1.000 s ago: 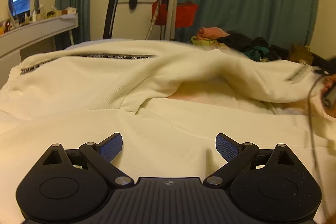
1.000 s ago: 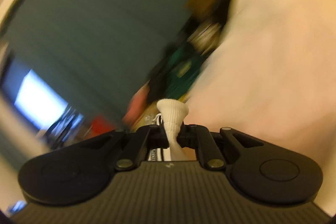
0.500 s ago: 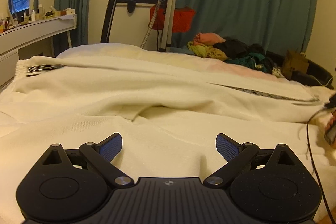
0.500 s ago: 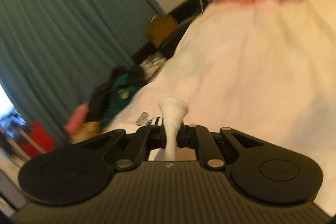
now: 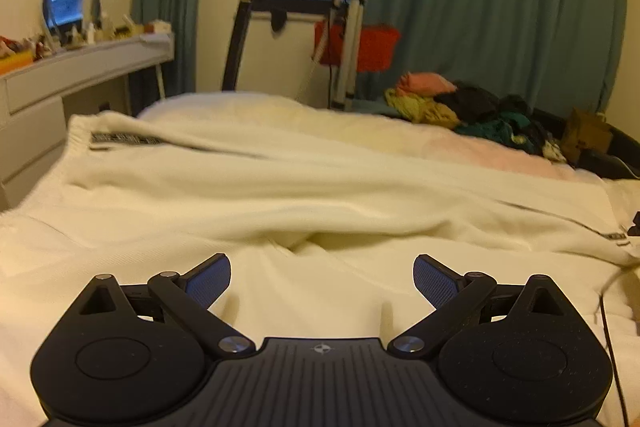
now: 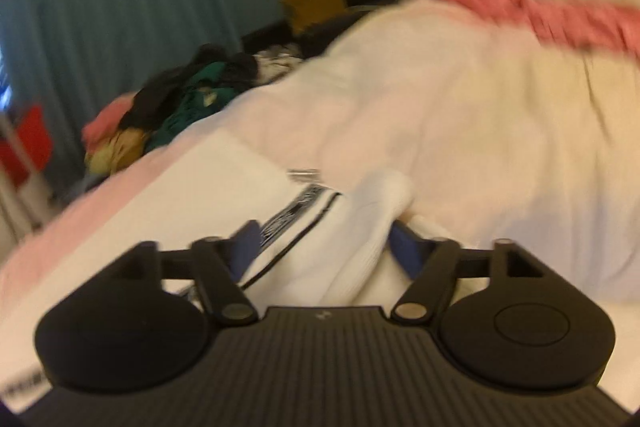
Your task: Fold clothes
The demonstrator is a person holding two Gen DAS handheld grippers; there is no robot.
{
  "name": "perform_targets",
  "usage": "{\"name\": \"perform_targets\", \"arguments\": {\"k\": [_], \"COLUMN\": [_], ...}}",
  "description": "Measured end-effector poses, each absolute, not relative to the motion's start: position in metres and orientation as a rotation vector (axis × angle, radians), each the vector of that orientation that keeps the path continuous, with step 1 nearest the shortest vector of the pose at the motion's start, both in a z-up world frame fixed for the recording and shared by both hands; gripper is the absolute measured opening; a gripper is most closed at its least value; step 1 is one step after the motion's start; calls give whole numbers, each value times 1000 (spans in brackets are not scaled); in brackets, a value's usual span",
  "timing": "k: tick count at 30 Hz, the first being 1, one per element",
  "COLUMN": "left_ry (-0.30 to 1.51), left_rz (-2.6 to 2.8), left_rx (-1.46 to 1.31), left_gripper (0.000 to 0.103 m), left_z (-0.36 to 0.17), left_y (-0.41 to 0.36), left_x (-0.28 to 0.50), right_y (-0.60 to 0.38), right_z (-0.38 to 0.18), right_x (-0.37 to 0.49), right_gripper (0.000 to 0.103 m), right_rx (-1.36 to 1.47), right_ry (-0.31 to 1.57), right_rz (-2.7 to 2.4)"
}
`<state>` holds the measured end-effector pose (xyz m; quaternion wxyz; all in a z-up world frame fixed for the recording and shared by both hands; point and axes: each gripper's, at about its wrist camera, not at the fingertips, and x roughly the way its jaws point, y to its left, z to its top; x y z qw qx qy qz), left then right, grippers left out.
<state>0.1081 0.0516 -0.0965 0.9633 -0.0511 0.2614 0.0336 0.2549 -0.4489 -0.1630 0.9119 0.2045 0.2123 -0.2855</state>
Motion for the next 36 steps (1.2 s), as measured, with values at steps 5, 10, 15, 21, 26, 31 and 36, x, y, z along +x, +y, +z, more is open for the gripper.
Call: {"name": "perform_targets", "arguments": {"k": [5,10,15,21,26,31,36], "left_ry": [499,484,525,588,638,702,748], "left_rz": [35,21,5,45,71,121,152], "left_rx": [-149,-152,-212,-332,-586,-748,-700], "left_gripper": [100,100,100,97,77,62,38], "left_z": [-80,-69,-64,-40,-48,-83,-99], "left_y": [57,60,80,134,192,225,230], "left_x": [91,74,71,123,202,272,318], "right_y": [-408,-363,-306,-261,-255,-263,-265], "right_z": [-128,-91,-78,-84,-101,-127,-143], "right_x": [218,167,122,101,124,152,173], "right_gripper": [76,76,76,76,76,76,76], "right_rx": [308,354,387,374,365,416,462], "right_ry": [440,466,511,521,558,618,658], "right_rz": [-393,-222,-118,-58,-110,-158,-152]}}
